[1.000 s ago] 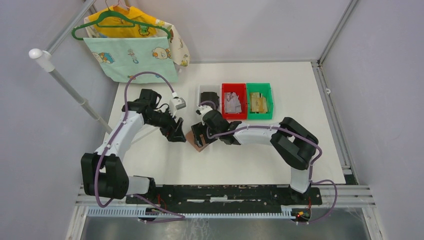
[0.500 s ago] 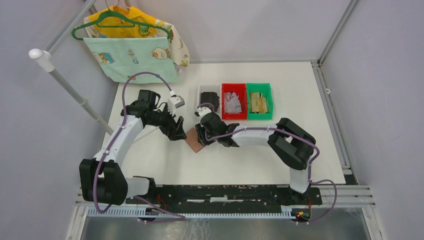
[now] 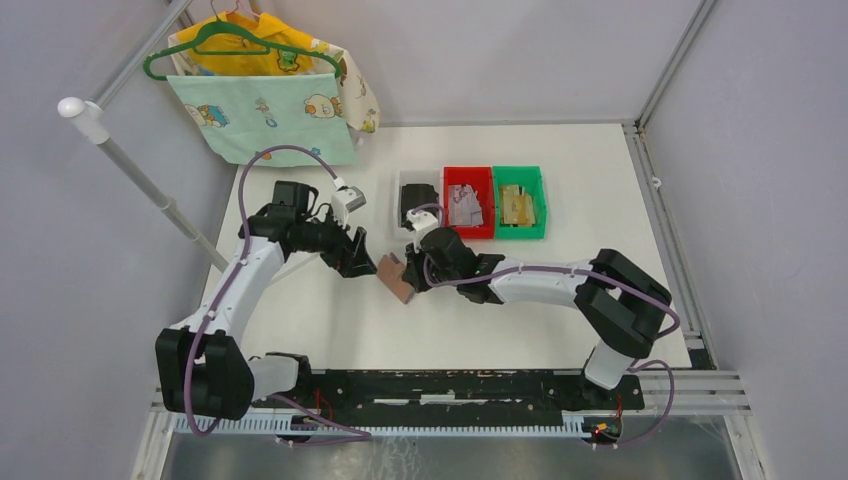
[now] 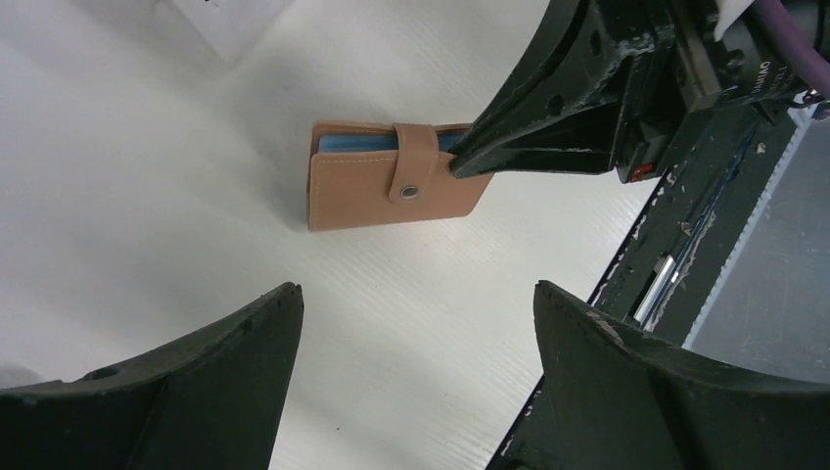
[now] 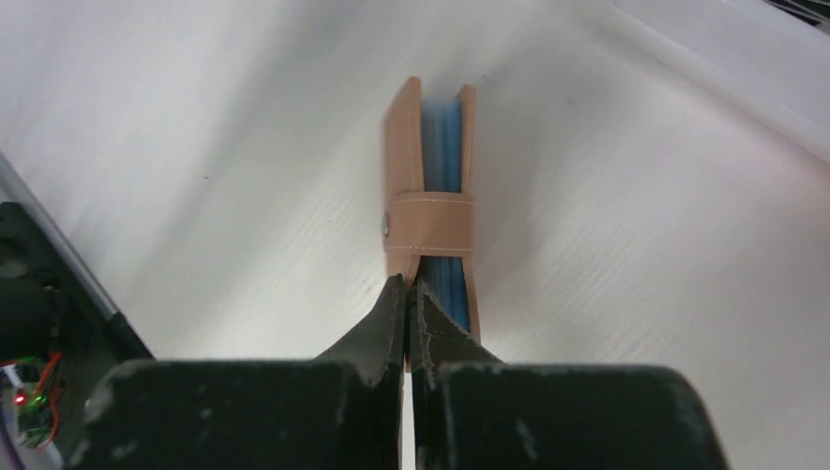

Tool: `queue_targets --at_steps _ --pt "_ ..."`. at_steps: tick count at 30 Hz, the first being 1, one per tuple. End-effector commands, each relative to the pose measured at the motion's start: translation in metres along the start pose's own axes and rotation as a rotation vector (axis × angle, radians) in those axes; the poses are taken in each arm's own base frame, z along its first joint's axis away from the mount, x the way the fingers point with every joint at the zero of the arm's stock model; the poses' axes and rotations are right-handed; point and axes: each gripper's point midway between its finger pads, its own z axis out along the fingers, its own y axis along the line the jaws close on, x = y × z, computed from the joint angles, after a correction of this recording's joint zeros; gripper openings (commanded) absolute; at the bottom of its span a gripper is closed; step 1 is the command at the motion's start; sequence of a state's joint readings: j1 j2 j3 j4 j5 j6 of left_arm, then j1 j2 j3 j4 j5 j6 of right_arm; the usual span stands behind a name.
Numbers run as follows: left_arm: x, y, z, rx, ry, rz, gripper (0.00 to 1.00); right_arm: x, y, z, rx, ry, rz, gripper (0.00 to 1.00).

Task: Take the credit cards out of the card holder
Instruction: Pick up the card holder from the center of the board.

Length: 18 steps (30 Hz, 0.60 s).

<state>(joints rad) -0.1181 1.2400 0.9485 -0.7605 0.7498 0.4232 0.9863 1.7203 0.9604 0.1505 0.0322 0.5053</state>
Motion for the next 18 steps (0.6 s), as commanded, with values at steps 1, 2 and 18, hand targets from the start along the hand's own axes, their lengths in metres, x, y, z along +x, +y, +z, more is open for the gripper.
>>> queue_targets --at_steps 1,2,18 --pt "-0.014 -0.022 -0.005 0.089 -0.066 -0.015 0.91 -0.052 0.040 -0.027 -0.174 -0.184 0.017 0.00" --pt "-0.015 -0.025 -0.005 0.106 -0.072 -0.016 0.91 -0.058 0.043 -0.033 -0.195 -0.206 0.019 0.00" --pt "-0.022 -0.083 -0.034 0.348 -0.138 0.186 1.00 -0.129 0.079 -0.131 -0.448 -0.416 -0.110 0.00"
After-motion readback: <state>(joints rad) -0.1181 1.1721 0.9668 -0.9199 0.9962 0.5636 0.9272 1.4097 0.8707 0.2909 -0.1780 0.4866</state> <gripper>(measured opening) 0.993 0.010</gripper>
